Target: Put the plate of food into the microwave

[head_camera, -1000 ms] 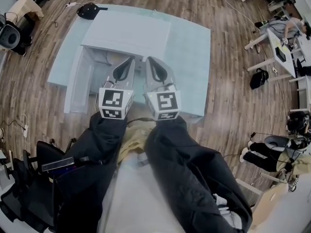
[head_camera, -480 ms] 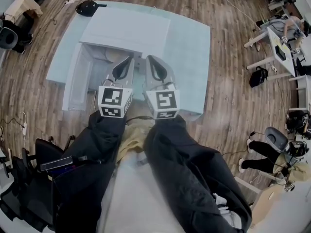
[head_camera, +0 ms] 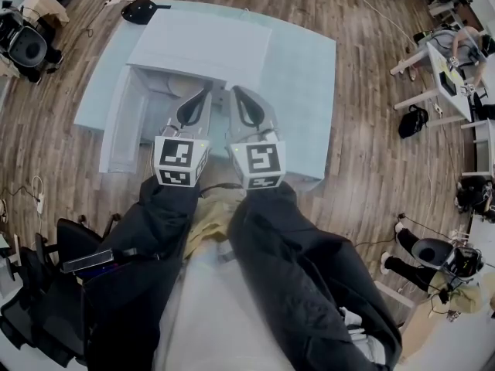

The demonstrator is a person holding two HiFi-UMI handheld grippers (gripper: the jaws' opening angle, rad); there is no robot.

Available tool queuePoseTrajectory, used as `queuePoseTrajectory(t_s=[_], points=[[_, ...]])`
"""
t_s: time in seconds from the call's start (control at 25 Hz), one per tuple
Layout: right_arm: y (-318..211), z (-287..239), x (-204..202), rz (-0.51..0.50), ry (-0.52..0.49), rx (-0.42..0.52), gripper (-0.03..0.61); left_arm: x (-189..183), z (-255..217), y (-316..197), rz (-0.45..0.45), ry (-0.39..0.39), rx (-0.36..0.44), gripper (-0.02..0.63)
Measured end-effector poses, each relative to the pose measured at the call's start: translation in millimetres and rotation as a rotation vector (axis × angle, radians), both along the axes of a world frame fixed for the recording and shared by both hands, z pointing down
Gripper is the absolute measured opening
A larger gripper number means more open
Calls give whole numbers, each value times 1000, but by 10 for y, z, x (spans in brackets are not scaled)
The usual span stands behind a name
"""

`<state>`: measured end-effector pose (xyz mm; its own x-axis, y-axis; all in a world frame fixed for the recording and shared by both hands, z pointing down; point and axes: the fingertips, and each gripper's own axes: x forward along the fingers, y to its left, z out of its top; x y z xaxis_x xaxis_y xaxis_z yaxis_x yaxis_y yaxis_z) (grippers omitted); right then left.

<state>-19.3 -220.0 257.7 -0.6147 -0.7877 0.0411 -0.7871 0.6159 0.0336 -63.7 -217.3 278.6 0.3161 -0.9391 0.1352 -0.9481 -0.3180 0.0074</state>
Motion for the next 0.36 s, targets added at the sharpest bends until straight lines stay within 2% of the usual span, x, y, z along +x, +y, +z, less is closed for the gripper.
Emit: queuePoseTrajectory(t_s=[0.36], points=[[38, -8, -8, 3, 27, 10, -9, -18, 17, 44, -4, -1, -9, 3]])
